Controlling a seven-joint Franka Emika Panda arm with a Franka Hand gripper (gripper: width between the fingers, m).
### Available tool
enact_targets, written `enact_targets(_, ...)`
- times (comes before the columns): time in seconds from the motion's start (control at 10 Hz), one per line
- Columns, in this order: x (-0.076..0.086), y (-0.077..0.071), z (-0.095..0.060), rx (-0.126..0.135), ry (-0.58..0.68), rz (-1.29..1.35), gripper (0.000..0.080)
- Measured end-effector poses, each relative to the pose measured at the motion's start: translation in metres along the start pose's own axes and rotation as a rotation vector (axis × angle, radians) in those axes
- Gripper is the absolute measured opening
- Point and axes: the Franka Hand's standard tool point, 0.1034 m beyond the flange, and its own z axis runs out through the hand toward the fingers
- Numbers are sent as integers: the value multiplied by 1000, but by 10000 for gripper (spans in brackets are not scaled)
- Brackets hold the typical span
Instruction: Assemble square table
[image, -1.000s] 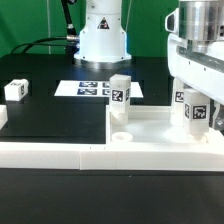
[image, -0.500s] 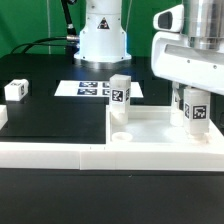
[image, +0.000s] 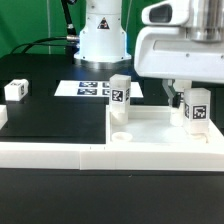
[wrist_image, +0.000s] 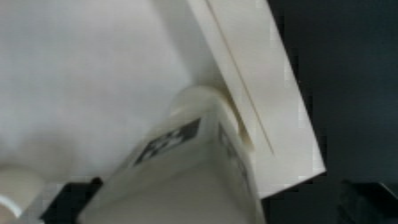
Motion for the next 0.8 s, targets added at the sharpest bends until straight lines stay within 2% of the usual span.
enact_targets(0.2, -2, 2, -5, 3, 3, -82, 649)
enact_targets(0.4, -3, 3, -3, 2, 0, -72, 649)
enact_targets(0.6, -3, 3, -3, 2, 0, -48, 384)
enact_targets(0.7, -3, 3, -3, 3, -1, -7, 384)
enact_targets(0.8, -3, 2, -3, 4, -1, 94, 289)
